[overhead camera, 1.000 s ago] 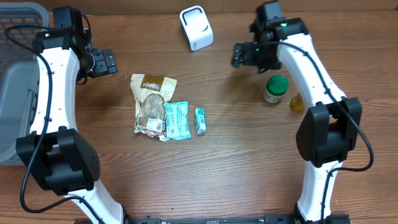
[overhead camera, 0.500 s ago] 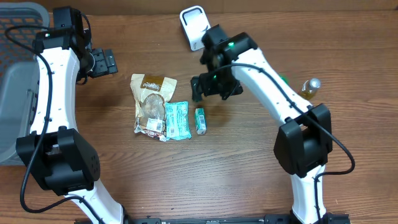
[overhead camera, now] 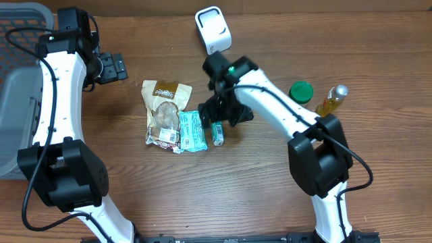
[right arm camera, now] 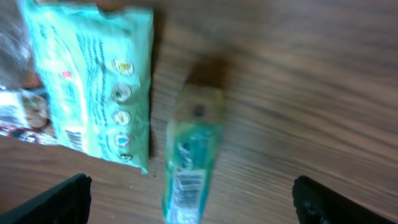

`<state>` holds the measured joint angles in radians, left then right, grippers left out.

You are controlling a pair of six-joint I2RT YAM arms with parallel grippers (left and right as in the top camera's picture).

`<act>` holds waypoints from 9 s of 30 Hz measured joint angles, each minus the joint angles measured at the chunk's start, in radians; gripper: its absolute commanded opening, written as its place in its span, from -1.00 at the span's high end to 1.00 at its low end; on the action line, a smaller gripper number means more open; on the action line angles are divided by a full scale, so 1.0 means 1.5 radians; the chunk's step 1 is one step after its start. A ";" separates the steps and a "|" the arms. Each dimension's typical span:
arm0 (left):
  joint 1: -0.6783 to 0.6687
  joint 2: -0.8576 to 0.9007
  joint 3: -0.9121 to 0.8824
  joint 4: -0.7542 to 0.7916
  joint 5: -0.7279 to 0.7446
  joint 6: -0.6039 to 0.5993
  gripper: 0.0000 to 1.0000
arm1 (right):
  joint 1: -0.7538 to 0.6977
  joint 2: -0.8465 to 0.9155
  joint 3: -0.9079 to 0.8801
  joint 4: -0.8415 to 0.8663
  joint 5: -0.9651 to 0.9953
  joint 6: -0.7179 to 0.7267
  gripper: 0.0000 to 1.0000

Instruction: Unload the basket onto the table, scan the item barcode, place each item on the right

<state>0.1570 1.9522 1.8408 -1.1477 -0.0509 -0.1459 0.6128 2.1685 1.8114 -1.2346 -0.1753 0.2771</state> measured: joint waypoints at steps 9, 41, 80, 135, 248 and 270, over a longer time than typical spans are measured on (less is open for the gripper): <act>0.000 0.000 0.000 0.000 0.000 0.000 -0.99 | 0.033 0.000 -0.079 0.083 0.000 0.005 -1.00; 0.000 0.000 0.000 0.000 0.000 0.000 -0.99 | 0.027 0.000 -0.079 0.098 0.016 0.008 -0.68; 0.000 0.000 0.000 0.000 0.000 0.000 -0.99 | 0.024 0.000 -0.079 0.119 0.070 0.007 0.39; 0.000 0.000 0.000 0.000 0.000 0.000 -0.99 | -0.068 0.000 0.004 0.027 0.230 0.007 0.65; 0.000 0.000 0.000 0.000 0.000 0.000 -0.99 | -0.103 -0.009 -0.136 0.176 0.243 0.075 0.78; 0.000 0.000 0.000 0.000 0.000 0.000 -0.99 | 0.070 -0.010 -0.121 0.190 0.250 -0.125 0.36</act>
<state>0.1570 1.9522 1.8408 -1.1477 -0.0509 -0.1459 0.7174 2.1532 1.6302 -0.9493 0.2001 0.0895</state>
